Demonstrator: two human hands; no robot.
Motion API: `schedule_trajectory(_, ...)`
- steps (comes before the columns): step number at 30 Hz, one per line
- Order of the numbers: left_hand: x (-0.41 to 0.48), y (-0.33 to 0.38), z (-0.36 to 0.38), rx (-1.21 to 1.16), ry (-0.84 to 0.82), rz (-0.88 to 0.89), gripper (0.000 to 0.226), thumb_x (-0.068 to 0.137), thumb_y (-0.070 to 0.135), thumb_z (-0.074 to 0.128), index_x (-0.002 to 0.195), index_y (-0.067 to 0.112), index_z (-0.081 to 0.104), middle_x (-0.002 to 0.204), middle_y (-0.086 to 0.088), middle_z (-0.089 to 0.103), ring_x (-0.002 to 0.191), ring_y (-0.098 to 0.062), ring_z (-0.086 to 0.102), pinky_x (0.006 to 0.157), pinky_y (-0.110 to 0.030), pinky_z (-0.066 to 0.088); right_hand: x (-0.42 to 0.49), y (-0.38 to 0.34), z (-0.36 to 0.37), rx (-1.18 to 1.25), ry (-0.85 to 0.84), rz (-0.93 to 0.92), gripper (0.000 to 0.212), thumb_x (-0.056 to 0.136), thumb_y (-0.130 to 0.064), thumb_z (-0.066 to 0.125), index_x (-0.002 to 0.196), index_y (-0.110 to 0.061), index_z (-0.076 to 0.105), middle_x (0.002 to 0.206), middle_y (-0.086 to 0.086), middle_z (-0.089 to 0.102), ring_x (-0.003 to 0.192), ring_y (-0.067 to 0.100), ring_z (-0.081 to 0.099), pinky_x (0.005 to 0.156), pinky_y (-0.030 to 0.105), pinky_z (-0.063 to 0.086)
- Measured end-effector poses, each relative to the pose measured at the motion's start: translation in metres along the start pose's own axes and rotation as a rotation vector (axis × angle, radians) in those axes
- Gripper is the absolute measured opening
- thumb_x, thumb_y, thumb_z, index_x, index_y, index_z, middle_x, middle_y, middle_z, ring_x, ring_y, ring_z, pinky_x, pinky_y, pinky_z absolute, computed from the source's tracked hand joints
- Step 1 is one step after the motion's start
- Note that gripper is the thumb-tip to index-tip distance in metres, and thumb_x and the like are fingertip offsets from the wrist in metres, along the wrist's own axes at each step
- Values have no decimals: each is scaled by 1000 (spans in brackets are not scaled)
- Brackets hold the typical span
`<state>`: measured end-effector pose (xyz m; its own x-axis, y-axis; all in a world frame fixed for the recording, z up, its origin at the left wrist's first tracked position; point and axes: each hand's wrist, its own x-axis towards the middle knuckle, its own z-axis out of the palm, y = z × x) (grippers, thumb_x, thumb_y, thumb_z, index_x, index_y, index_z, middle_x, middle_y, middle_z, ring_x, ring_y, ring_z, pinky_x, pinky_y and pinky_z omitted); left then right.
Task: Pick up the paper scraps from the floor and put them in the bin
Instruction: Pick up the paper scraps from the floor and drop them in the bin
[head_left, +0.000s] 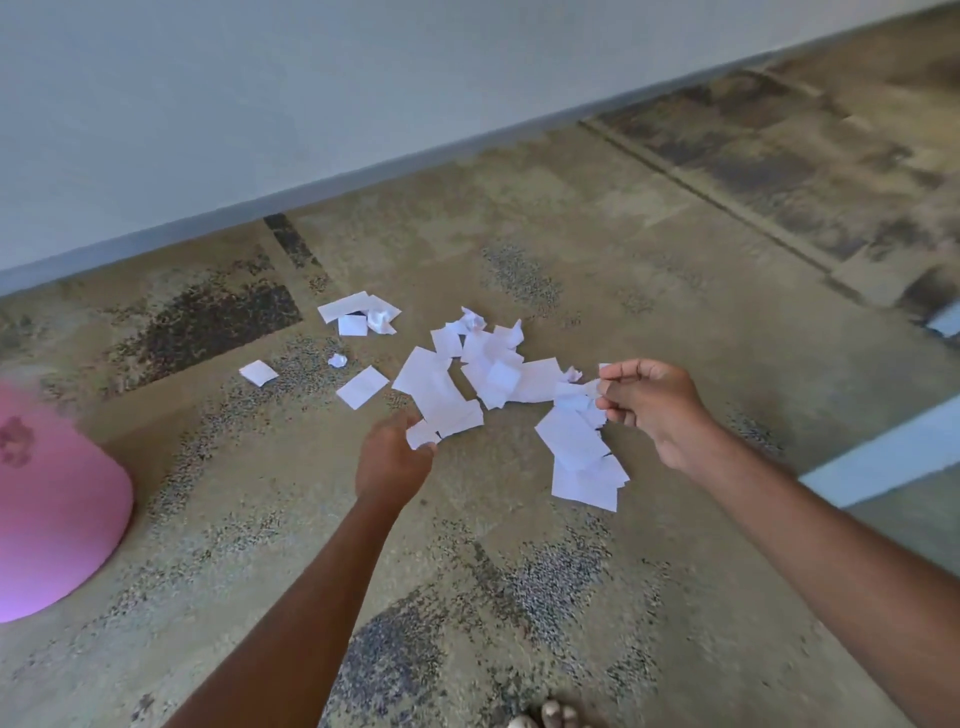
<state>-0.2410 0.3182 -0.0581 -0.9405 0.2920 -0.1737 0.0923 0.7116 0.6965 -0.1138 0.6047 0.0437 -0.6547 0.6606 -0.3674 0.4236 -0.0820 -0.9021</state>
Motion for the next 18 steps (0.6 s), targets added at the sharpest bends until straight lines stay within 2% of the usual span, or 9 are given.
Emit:
schedule_trajectory(3,11,-13,16,151,0,7,59,83,24,84,138,19,67,128,-10,71,123,-36,62,99,-47,55,14,21,-18,-31,41,55,13,96,6,71,106,-2,72,88,13,73,68,17,72,61,25,60)
schedule_trajectory(6,13,-11,23,330,19,-20,64,86,33,84,144,21,61,139,-7,60,132,-34,51,99,-49,53,22,36,-30,-62,38,89,16,95,6,71,108,-2,71,94,14,75,71,20,72,64,28,60)
schedule_trajectory(14,22,-15,25,348,-13,-25,58,83,29,88,134,15,66,135,-12,59,129,-35,49,100,-47,49,37,59,-34,-135,12,133,18,93,6,72,109,-1,71,95,14,77,73,21,69,65,31,57)
schedule_trajectory(18,25,-17,22,343,-25,13,41,93,27,74,130,12,66,132,-14,59,122,-38,55,96,-48,52,45,72,-26,-244,-9,136,17,90,1,76,103,-9,72,101,15,78,78,21,67,70,36,56)
